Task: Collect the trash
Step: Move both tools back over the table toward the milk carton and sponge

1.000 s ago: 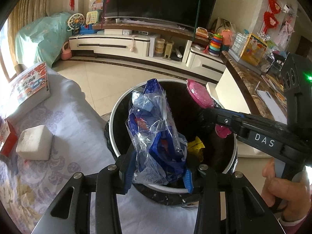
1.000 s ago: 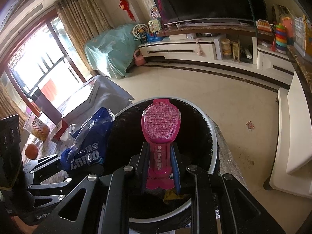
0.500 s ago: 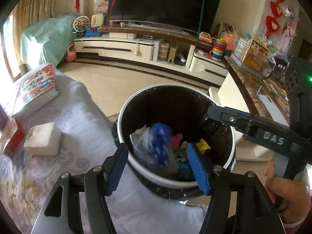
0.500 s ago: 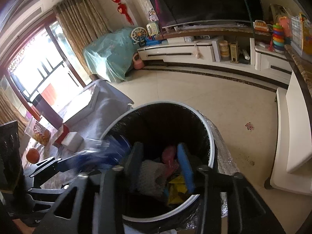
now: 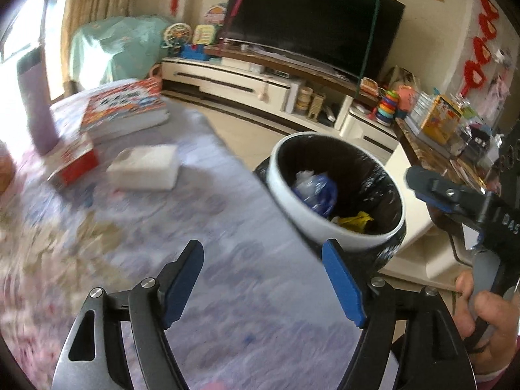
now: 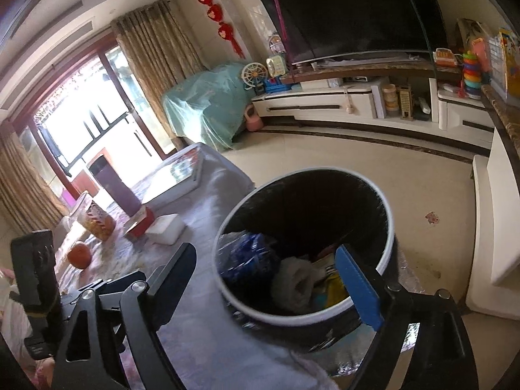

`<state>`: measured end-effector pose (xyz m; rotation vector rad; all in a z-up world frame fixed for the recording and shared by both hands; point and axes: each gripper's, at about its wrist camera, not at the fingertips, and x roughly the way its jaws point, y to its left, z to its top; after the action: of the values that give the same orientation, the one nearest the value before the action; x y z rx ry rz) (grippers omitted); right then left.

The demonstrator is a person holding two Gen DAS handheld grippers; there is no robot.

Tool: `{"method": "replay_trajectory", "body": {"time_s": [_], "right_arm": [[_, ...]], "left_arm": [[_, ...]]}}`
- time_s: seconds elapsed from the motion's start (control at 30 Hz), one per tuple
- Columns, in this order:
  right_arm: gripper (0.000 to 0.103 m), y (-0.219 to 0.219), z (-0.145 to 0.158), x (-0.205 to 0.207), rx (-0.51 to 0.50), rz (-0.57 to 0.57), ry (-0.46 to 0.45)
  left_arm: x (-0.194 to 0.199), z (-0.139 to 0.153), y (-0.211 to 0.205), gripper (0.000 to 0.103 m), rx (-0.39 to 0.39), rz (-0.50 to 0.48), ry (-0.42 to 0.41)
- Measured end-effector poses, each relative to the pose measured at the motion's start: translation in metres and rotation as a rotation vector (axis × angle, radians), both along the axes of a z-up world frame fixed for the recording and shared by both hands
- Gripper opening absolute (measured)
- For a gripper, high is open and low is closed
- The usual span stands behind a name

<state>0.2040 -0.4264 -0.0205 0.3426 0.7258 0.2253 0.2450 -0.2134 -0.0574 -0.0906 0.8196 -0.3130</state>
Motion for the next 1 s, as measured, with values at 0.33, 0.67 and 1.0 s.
{"method": "replay_trajectory", "body": {"time_s": [0.33, 0.67, 1.0], "right_arm": [[0.094, 0.042, -0.002, -0.024, 0.012, 0.054, -0.013], [0.094, 0.096, -0.016, -0.025, 0.001, 0.159, 0.017], [0.100, 0.139, -0.027, -0.015, -0.019, 0.244, 0.038]], "left_arm": [[-0.035, -0.004, 0.054, 0.075, -0.027, 0.093, 0.018], [-0.048, -0.006, 0.111, 0.075, -0.026, 0.185, 0.034], [-0.049, -0.007, 0.149, 0.077, 0.006, 0.242, 0.026]]}}
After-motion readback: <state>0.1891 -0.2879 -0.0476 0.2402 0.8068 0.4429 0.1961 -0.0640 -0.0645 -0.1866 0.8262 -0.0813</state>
